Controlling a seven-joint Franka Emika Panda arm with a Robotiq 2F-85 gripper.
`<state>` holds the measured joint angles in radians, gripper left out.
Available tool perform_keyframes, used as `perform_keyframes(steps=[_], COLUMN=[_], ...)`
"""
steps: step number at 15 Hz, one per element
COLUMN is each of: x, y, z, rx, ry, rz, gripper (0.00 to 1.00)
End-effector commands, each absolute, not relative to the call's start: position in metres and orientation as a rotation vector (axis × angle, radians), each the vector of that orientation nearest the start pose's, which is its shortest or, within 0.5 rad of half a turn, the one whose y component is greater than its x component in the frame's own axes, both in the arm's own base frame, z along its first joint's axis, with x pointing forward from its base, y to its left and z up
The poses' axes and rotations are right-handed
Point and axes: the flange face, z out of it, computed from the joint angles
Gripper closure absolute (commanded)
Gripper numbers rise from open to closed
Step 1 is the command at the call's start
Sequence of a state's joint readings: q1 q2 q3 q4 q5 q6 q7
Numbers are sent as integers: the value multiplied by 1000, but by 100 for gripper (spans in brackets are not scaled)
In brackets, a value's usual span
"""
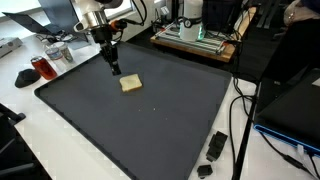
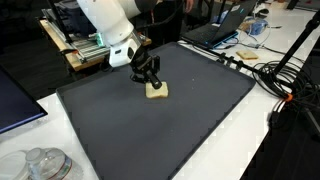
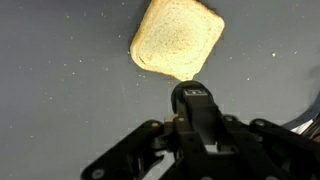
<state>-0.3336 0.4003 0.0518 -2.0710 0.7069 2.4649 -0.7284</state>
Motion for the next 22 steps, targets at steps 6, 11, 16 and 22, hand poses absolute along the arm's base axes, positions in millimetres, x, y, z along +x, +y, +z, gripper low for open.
perform_keyframes(steps=[6, 11, 16, 22], x=[477, 424, 398, 406], y=[-180, -169, -140, -76], z=[226, 235, 269, 291], rx=[-2653, -2655, -2737, -2934], ry=[335, 465, 553, 326], rz=[-431, -528, -668, -739], gripper=[95, 95, 95, 95])
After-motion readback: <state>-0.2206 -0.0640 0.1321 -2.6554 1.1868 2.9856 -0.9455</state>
